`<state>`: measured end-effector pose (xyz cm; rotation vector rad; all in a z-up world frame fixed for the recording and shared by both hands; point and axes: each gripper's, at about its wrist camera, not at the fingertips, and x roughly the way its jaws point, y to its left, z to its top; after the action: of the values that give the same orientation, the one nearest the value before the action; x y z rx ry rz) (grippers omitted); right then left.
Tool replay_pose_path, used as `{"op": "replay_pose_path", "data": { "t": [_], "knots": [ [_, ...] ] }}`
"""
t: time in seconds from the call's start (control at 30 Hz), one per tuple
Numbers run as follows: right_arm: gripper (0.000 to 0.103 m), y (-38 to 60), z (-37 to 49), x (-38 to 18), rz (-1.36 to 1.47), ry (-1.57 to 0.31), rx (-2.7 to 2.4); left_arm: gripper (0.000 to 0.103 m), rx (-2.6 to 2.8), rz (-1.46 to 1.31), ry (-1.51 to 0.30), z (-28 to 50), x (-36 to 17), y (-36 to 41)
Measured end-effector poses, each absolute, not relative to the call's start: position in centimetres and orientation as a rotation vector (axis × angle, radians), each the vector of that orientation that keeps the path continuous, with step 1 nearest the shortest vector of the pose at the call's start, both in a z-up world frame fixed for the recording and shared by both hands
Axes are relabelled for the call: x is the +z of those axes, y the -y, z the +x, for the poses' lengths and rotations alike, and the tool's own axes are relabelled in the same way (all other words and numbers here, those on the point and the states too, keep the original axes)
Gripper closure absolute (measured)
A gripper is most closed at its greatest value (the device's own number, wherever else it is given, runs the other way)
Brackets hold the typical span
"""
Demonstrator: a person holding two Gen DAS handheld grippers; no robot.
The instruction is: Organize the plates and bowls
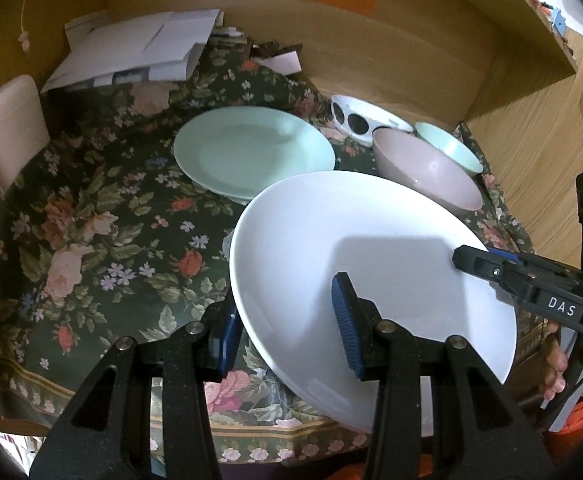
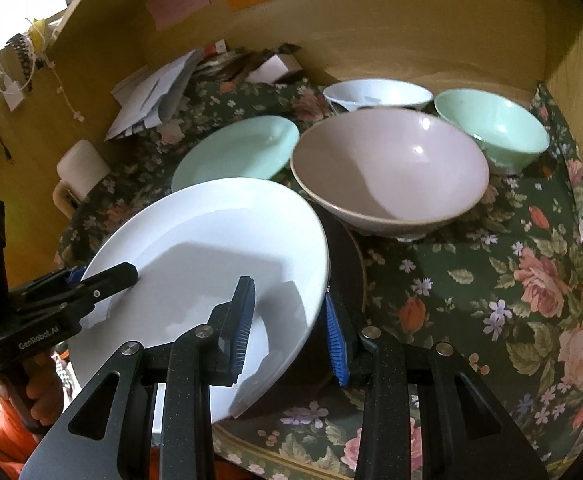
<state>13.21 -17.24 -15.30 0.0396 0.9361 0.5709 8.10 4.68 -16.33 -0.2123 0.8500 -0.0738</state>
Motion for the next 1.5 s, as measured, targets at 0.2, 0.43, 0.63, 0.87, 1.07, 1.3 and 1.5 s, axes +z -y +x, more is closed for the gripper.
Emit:
{"op": "replay_pose_path", "data": {
  "t": [0.2, 0.43, 0.63, 0.87, 1.07, 1.3, 1.5],
  "knots": [
    [0.072, 17.1, 13.9, -16.2, 0.041, -0.967, 0.571, 0.06, -0.061, -0.202, -0.868, 8.8, -17.2, -4.6],
    [0.072, 16.9, 14.3, -16.7, 0.026, -0.993, 0.562, 0.06, -0.063, -0.204, -0.883, 9.4, -17.9, -4.6],
    [0.072, 17.1, 14.8, -16.8, 0.035, -1.011, 0.561, 0.06, -0.074, -0.203, -0.897, 9.8, -18.4, -4.5],
    [0.07, 17.3, 15.1, -16.5, 0.021, -1.02, 0.572, 0.06, -0.082, -0.202, -0.909, 10.1, -18.9, -4.6],
    [0.07, 17.7, 14.8, -15.9, -0.027, -0.999, 0.539, 0.06, -0.094, -0.186, -0.916, 10.3, -19.2, -4.2],
    [0.07, 18.4, 15.0, -14.8, -0.028, -0.983, 0.529, 0.06, -0.072, -0.164, -0.891, 10.2, -18.8, -4.3],
    [0.068, 17.4, 15.5, -12.3, -0.048, -0.909, 0.558, 0.049, -0.025, -0.174, -0.811, 10.0, -16.1, -6.0]
  ]
}}
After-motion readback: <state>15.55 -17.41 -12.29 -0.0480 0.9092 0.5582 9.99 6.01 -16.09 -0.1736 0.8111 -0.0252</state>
